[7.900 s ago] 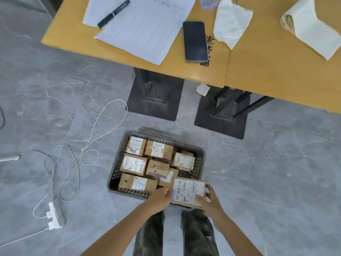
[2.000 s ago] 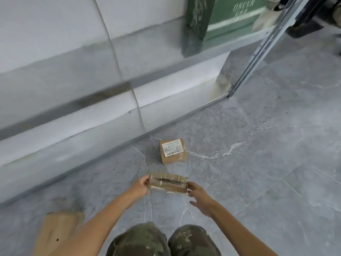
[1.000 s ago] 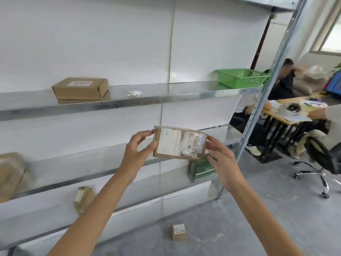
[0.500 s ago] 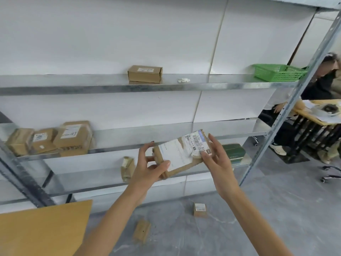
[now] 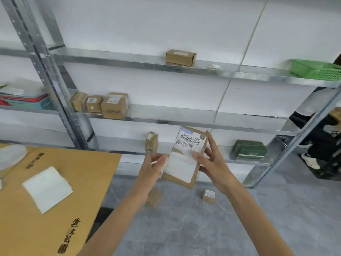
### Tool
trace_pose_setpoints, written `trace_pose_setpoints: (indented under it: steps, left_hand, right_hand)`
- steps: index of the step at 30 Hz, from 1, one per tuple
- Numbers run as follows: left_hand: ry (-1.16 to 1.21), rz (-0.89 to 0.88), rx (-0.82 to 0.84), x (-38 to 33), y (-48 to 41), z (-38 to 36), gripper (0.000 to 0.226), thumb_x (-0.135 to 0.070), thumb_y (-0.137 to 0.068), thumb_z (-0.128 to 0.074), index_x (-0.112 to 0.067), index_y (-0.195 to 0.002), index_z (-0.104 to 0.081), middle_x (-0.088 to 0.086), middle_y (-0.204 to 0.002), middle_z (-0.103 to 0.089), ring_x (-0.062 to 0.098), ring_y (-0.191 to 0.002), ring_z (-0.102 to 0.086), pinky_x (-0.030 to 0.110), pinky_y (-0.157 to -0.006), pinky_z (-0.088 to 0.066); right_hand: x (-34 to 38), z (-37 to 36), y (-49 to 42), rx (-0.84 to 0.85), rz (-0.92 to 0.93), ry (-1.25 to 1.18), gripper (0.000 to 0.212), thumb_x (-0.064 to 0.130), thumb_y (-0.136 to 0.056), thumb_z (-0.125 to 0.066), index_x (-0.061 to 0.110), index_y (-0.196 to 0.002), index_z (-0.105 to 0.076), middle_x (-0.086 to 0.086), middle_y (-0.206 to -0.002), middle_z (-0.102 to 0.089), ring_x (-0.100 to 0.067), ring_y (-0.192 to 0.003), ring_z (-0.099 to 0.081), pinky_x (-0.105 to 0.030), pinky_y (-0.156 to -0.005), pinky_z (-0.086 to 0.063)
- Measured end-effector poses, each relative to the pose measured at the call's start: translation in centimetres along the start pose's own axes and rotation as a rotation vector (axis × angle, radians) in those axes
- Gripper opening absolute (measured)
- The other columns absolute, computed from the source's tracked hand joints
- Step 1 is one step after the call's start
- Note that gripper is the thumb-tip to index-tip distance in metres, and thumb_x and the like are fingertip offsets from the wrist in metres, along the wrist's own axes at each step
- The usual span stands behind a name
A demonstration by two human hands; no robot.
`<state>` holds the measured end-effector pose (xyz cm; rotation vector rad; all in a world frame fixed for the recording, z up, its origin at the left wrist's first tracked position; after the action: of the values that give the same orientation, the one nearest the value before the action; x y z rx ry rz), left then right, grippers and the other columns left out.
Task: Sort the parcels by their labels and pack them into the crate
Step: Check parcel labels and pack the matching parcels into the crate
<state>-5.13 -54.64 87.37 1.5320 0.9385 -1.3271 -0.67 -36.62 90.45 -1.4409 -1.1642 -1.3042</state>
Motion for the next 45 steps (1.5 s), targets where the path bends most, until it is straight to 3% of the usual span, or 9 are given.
trace_pose_setpoints:
  steps: [3, 8, 14, 17, 20, 25, 32, 39, 45]
  left_hand:
    - [0.007, -0.021, 0.131, -0.5, 2.8, 0.2, 0.043, -0.041, -0.082, -0.062, -0.042, -0.122, -0.046, -0.006, -0.121, -0.059, 0.01, -0.109, -0.06, 0.034, -0.092, -0.051]
    - [0.067, 0.063, 0.166, 0.7, 8.2, 2.8, 0.05, -0.024, -0.085, -0.066, -0.045, -0.124, -0.041, 0.001, -0.112, -0.069, 0.014, -0.094, -0.069, 0.029, -0.069, -0.057]
    - [0.049, 0.059, 0.172, 0.7, 13.3, 10.0, 0.058, -0.023, -0.083, -0.066, -0.041, -0.131, -0.038, 0.003, -0.113, -0.068, 0.019, -0.102, -0.067, 0.04, -0.089, -0.053]
    - [0.034, 0.058, 0.184, 1.1, 15.8, 14.4, 0.063, -0.027, -0.079, -0.069, -0.042, -0.131, -0.037, 0.004, -0.118, -0.065, 0.019, -0.104, -0.066, 0.038, -0.082, -0.055]
    - [0.007, 0.062, 0.164, 1.7, 18.5, 19.8, 0.061, -0.03, -0.079, -0.069, -0.04, -0.131, -0.038, 0.004, -0.122, -0.06, 0.017, -0.106, -0.064, 0.031, -0.082, -0.056]
    - [0.035, 0.108, 0.06, 3.2, 23.0, 28.1, 0.059, -0.031, -0.083, -0.067, -0.04, -0.134, -0.037, 0.003, -0.118, -0.061, 0.015, -0.1, -0.067, 0.033, -0.077, -0.056]
    - [0.038, 0.163, -0.001, 5.4, 28.0, 33.9, 0.048, -0.028, -0.084, -0.067, -0.041, -0.125, -0.046, 0.008, -0.119, -0.061, 0.021, -0.103, -0.066, 0.044, -0.085, -0.056]
    - [0.053, 0.23, -0.076, 6.3, 30.6, 36.2, 0.039, -0.027, -0.089, -0.062, -0.018, -0.123, -0.046, 0.014, -0.113, -0.066, 0.024, -0.102, -0.065, 0.044, -0.089, -0.055]
    - [0.12, 0.211, -0.082, 7.0, 33.7, 42.3, 0.033, -0.024, -0.09, -0.06, -0.025, -0.121, -0.05, 0.013, -0.108, -0.069, 0.025, -0.099, -0.067, 0.04, -0.082, -0.057]
  right_hand:
    - [-0.9, -2.3, 2.8, 0.126, -0.036, 0.046, 0.08, 0.038, -0.073, -0.076, 0.055, -0.138, -0.033, 0.005, -0.13, -0.06, -0.018, -0.11, -0.065, -0.036, -0.085, -0.056]
    - [-1.8, -7.7, 7.1, 0.291, -0.081, 0.074, 0.062, 0.036, -0.084, -0.066, 0.056, -0.135, -0.037, 0.005, -0.127, -0.062, -0.02, -0.114, -0.062, -0.028, -0.082, -0.055]
    - [-2.9, -14.8, 11.1, 0.366, -0.143, -0.018, 0.066, 0.025, -0.085, -0.062, 0.047, -0.141, -0.034, 0.002, -0.13, -0.061, -0.021, -0.116, -0.061, -0.029, -0.082, -0.054]
    - [-3.6, -19.6, 13.0, 0.391, -0.152, -0.043, 0.064, 0.024, -0.085, -0.06, 0.047, -0.14, -0.036, -0.002, -0.132, -0.058, -0.024, -0.116, -0.06, -0.03, -0.084, -0.053]
    - [-4.9, -24.8, 15.3, 0.372, -0.182, -0.073, 0.064, 0.025, -0.084, -0.061, 0.047, -0.139, -0.038, -0.007, -0.133, -0.057, -0.027, -0.115, -0.059, -0.033, -0.088, -0.05]
    - [-7.4, -33.2, 19.4, 0.334, -0.223, -0.106, 0.063, 0.03, -0.085, -0.067, 0.043, -0.139, -0.038, -0.003, -0.127, -0.063, -0.021, -0.108, -0.064, -0.027, -0.074, -0.053]
    - [-11.6, -38.5, 24.0, 0.147, -0.299, -0.144, 0.06, 0.041, -0.075, -0.065, 0.015, -0.127, -0.051, -0.011, -0.122, -0.065, -0.029, -0.112, -0.062, -0.045, -0.097, -0.047]
    - [-13.0, -40.5, 25.8, 0.174, -0.361, -0.054, 0.055, 0.049, -0.071, -0.068, 0.025, -0.119, -0.058, -0.001, -0.109, -0.072, -0.023, -0.105, -0.067, -0.035, -0.082, -0.051]
    - [-13.8, -46.4, 27.9, 0.199, -0.388, -0.04, 0.042, 0.046, -0.08, -0.063, 0.028, -0.118, -0.061, -0.002, -0.11, -0.072, -0.027, -0.109, -0.064, -0.037, -0.081, -0.047]
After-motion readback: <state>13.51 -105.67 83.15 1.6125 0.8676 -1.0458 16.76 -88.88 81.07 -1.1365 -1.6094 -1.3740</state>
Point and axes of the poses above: each hand's wrist, its own y-axis away from the middle knuckle, its own z-axis out of the back of the hand, x = y × z, the point moved 9 cm from there along -y, towards the middle knuckle
